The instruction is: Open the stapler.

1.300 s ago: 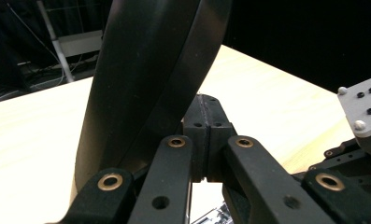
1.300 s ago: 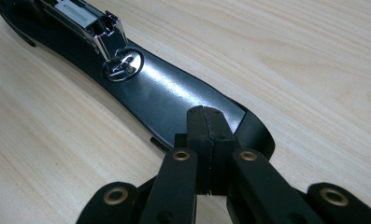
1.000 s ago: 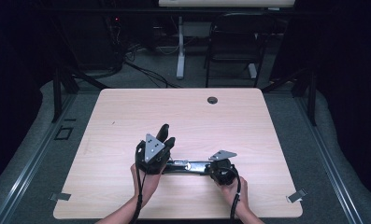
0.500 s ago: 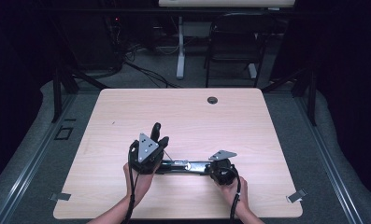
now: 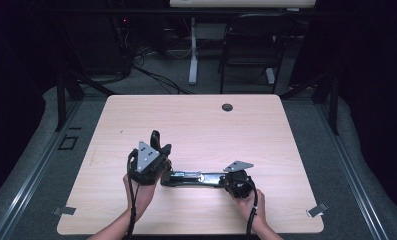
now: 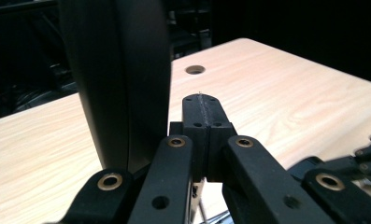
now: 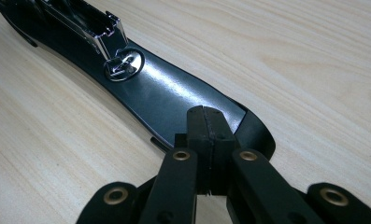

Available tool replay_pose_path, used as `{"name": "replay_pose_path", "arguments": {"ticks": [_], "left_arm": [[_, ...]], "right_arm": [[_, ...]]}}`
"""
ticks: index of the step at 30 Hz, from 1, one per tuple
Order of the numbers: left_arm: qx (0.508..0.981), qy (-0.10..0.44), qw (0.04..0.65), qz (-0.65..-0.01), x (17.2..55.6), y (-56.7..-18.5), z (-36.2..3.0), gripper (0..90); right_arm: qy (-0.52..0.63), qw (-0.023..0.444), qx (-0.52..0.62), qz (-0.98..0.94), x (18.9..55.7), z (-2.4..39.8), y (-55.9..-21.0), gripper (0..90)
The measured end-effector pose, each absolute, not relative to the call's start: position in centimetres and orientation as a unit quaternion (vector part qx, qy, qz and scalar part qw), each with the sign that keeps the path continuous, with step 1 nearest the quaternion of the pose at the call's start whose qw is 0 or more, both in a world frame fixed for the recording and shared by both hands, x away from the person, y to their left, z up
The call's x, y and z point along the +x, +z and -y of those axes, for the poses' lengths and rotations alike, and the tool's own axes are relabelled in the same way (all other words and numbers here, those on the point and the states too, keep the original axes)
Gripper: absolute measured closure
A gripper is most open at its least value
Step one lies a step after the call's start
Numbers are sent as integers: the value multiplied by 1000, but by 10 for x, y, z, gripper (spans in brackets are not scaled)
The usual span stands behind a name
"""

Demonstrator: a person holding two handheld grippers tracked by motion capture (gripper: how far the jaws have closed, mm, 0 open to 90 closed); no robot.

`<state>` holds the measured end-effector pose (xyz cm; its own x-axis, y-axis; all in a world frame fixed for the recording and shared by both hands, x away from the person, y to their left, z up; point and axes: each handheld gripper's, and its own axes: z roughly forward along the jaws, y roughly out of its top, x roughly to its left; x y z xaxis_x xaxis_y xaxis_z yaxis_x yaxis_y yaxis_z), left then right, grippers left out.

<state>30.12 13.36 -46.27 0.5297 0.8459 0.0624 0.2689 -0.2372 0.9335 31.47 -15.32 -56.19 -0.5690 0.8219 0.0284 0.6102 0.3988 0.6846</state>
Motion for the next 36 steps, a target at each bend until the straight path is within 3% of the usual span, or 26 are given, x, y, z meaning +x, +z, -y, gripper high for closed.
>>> {"name": "replay_pose_path", "arguments": {"ticks": [36], "left_arm": [[720, 315, 472, -400, 300, -467, -166, 900]], "right_arm": [[331, 154, 445, -818, 315, 153, -561, 900]]}}
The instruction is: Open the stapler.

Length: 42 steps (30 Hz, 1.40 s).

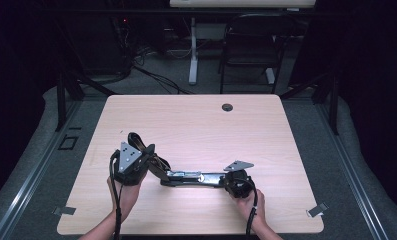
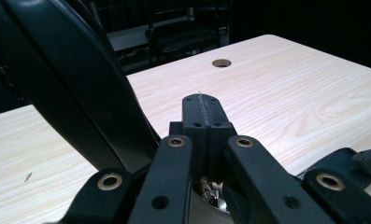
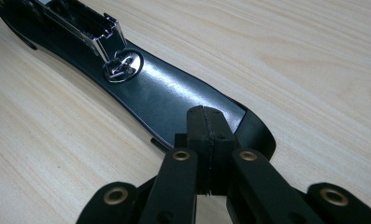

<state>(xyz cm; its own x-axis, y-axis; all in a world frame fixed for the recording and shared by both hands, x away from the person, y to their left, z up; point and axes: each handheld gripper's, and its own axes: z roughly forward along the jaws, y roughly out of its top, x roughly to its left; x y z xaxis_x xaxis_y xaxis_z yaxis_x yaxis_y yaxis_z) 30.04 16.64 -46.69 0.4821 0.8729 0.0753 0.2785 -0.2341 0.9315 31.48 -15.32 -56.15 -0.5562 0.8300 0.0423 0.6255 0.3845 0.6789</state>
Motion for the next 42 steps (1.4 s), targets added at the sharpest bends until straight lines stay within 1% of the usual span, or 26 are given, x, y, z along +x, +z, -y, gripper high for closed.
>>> {"name": "replay_pose_path", "arguments": {"ticks": [9, 19, 26, 31, 39, 42], "left_arm": [[720, 317, 467, -404, 299, -468, -171, 900], [717, 311, 458, -423, 303, -473, -183, 900], [720, 308, 457, -422, 302, -473, -186, 900], [727, 296, 460, -415, 301, -471, -186, 900], [748, 261, 457, -404, 292, -471, -190, 804], [759, 237, 456, -399, 287, -471, -191, 726]], "right_arm": [[331, 156, 445, -817, 315, 153, -562, 900], [329, 159, 442, -819, 314, 151, -561, 900], [332, 155, 445, -817, 315, 152, -561, 900], [329, 150, 445, -819, 316, 153, -561, 900], [330, 144, 445, -820, 318, 154, -560, 900], [329, 140, 444, -821, 318, 154, -560, 900]]}}
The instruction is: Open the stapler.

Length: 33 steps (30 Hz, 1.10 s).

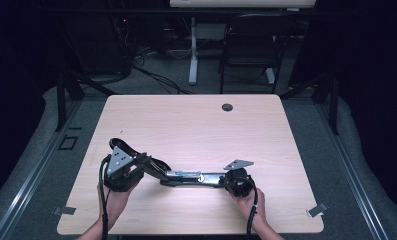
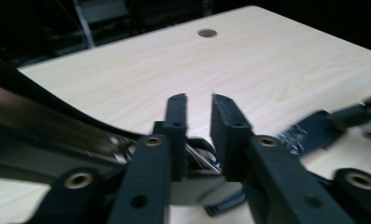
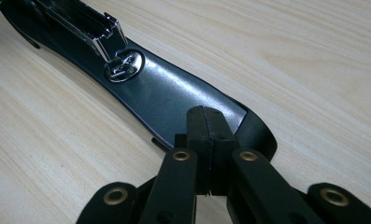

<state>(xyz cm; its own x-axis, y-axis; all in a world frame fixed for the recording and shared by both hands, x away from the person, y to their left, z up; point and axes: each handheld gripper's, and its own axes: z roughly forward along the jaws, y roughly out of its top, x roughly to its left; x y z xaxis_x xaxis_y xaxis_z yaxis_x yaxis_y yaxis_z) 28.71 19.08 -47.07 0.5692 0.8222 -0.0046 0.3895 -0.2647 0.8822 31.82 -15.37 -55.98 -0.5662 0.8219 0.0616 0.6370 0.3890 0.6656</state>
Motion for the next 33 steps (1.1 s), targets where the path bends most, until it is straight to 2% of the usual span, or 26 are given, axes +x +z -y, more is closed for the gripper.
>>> {"name": "replay_pose_path", "arguments": {"ticks": [9, 16, 29, 33], "left_arm": [[819, 171, 418, -353, 265, -478, -187, 511], [851, 119, 371, -352, 265, -497, -198, 348], [875, 49, 308, -370, 276, -514, -220, 170], [871, 50, 303, -385, 280, -515, -229, 154]], "right_arm": [[321, 134, 443, -826, 321, 153, -558, 900], [314, 122, 446, -830, 324, 156, -556, 882], [301, 103, 439, -840, 328, 156, -552, 801], [286, 100, 438, -847, 330, 158, -550, 717]]}}
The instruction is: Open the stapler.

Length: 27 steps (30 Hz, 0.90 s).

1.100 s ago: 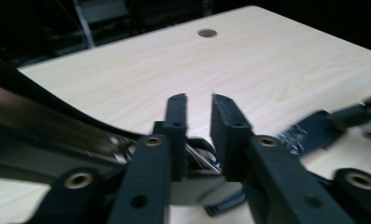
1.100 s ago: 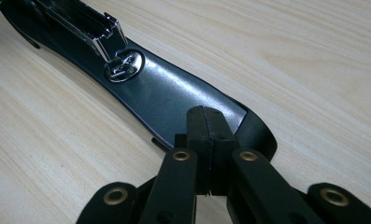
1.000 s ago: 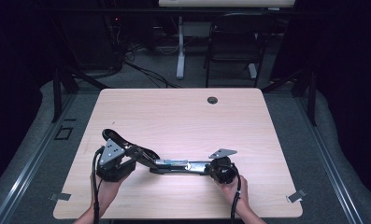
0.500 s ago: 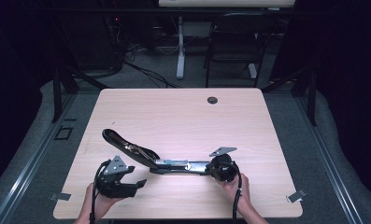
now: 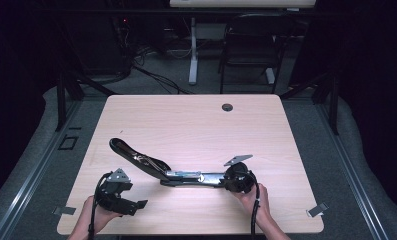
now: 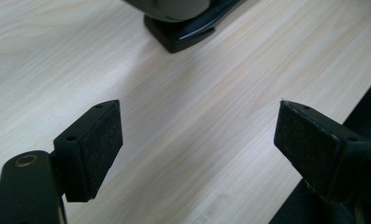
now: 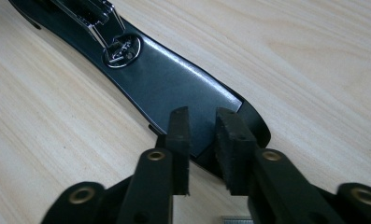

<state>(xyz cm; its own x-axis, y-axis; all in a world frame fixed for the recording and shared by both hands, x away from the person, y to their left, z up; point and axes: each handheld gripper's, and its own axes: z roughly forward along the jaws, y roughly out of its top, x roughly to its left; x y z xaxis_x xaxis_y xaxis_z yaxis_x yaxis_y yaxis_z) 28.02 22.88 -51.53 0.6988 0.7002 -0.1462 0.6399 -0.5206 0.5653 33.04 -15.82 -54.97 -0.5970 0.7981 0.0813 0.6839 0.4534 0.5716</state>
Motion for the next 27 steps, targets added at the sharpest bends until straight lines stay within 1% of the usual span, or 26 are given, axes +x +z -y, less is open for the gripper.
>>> {"name": "replay_pose_path", "arguments": {"ticks": [1, 3, 12, 17, 19, 21, 24, 27], "left_arm": [[870, 45, 302, -387, 282, -516, -231, 151], [868, 44, 297, -396, 284, -517, -236, 145], [866, 53, 294, -402, 288, -516, -243, 122], [863, 53, 288, -412, 290, -518, -248, 92], [863, 50, 284, -415, 293, -520, -251, 82], [863, 41, 279, -419, 295, -522, -252, 67], [867, 36, 270, -416, 298, -524, -251, 43], [867, 37, 274, -415, 299, -524, -250, 35]], "right_arm": [[284, 96, 441, -846, 331, 159, -549, 705], [278, 91, 440, -849, 333, 161, -547, 631], [263, 63, 437, -858, 338, 172, -529, 371], [258, 53, 445, -856, 341, 186, -520, 285], [254, 56, 450, -854, 342, 193, -515, 249], [249, 54, 453, -854, 343, 200, -511, 213], [247, 46, 463, -850, 345, 208, -508, 134], [237, 49, 465, -851, 346, 215, -504, 115]]}}
